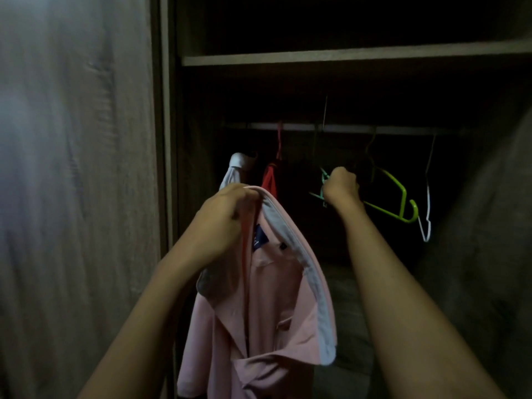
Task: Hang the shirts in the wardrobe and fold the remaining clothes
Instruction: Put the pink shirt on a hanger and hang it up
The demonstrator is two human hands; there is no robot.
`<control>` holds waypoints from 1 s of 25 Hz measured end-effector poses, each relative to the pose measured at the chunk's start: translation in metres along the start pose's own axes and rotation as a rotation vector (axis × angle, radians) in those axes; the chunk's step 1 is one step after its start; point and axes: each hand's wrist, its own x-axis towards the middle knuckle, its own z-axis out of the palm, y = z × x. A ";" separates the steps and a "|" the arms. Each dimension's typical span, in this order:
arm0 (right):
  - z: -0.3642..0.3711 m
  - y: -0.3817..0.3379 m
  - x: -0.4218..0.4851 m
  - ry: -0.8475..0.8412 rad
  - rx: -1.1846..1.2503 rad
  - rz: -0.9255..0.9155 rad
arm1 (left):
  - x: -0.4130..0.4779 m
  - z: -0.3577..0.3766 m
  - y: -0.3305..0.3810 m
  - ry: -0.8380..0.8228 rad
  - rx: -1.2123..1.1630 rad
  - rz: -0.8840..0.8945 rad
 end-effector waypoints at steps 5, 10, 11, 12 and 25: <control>0.009 0.000 0.000 0.155 0.189 -0.034 | 0.001 0.003 -0.010 0.003 -0.010 0.004; 0.028 0.021 -0.057 0.352 0.336 -0.159 | -0.013 -0.001 -0.016 0.072 -0.045 -0.003; 0.036 0.028 -0.074 0.402 0.414 -0.179 | -0.016 -0.002 -0.020 0.096 -0.056 -0.014; 0.044 0.033 -0.090 0.450 0.526 -0.210 | -0.018 -0.004 -0.021 0.116 -0.063 -0.019; 0.066 0.053 -0.199 -0.206 1.388 -0.006 | -0.085 -0.002 -0.051 0.079 -0.078 -0.137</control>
